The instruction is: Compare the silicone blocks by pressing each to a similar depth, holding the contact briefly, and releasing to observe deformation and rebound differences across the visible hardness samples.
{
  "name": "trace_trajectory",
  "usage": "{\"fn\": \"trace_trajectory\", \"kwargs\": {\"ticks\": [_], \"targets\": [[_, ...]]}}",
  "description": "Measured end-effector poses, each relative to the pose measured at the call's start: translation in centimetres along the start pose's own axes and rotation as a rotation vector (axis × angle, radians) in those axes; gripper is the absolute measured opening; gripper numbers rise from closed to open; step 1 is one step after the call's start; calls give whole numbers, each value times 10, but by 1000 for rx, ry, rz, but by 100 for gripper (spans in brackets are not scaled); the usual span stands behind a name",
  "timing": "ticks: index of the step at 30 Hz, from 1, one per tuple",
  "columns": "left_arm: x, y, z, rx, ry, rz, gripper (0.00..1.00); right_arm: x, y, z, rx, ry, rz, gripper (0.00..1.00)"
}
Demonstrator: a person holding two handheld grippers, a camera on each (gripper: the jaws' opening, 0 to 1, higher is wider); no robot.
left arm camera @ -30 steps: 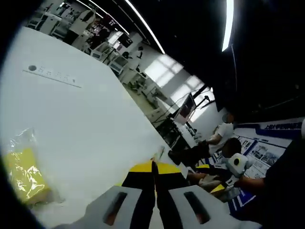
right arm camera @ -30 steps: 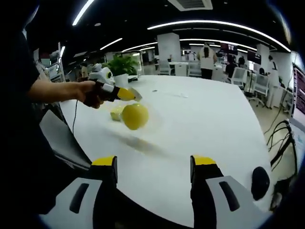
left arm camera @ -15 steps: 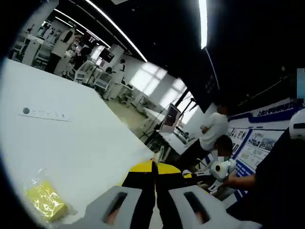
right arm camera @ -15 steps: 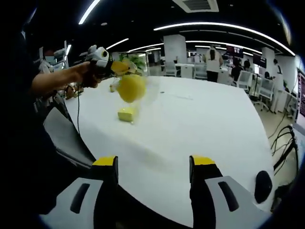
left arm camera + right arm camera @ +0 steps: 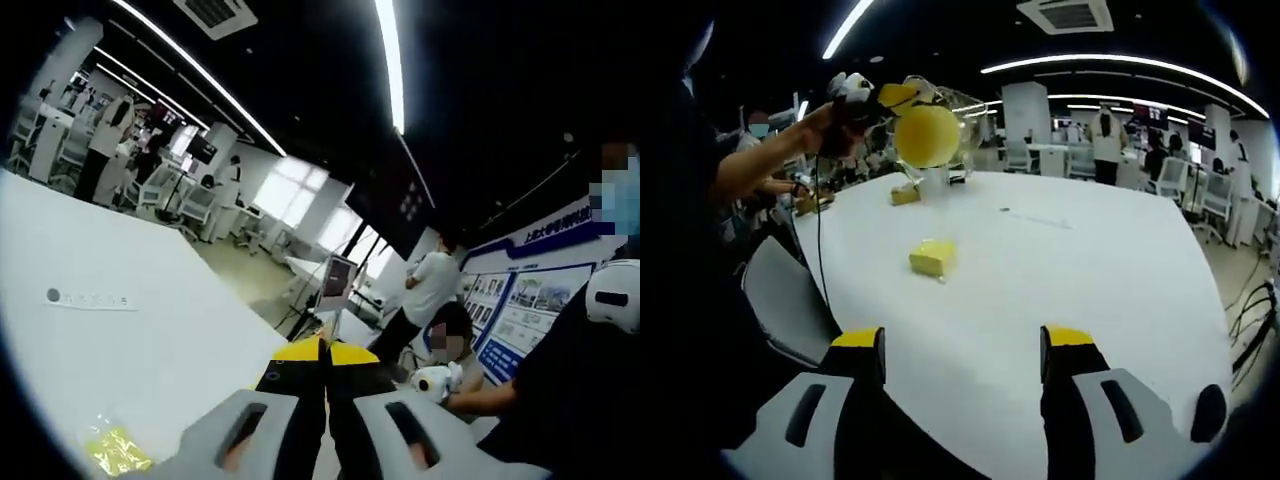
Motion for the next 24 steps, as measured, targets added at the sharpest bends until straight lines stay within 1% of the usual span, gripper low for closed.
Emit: {"fn": "trace_trajectory", "kwargs": {"ticks": [2, 4, 9, 10, 13, 15, 17, 18, 20, 21, 22, 24], "targets": [[1, 7, -8, -4, 15, 15, 0, 5, 0, -7, 5, 11, -12, 59], [1, 9, -15, -36, 34, 20, 0, 9, 0, -11, 1, 16, -21, 58], [-2, 16, -27, -19, 47, 26, 0, 20, -3, -26, 8, 53, -57, 58], [-4, 17, -29, -12, 46, 19, 0, 22, -5, -31, 9, 64, -70, 58], [-10, 18, -29, 1, 40, 15, 0, 29, -9, -48, 17, 109, -107, 60], [-14, 18, -27, -3, 33, 16, 0, 36, -12, -65, 42, 166, -138, 61], [-18, 19, -25, 1, 19, 20, 0, 43, -13, -82, 53, 208, -161, 60], [-19, 20, -24, 3, 18, 19, 0, 46, -15, -88, 53, 221, -173, 60], [-20, 22, -22, -6, 9, 31, 0, 53, -17, -98, 51, 226, -186, 60], [-20, 22, -22, -7, 9, 32, 0, 63, -20, -109, 53, 242, -209, 60], [-21, 23, -22, -8, 7, 34, 0, 64, -21, -111, 55, 247, -217, 61], [-21, 25, -21, -16, 3, 41, 0, 75, -29, -123, 80, 269, -265, 61]]}}
Point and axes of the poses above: the point that each gripper's makers call its tool centre point, and the gripper's own axes: x roughly forward along the fingers, y roughly to its right, z roughly out of its underside, the point moved 6 cm from there along -x, roughly backward along the fingers, and after that the axes turned 10 degrees about y, right-handed, at the moved point
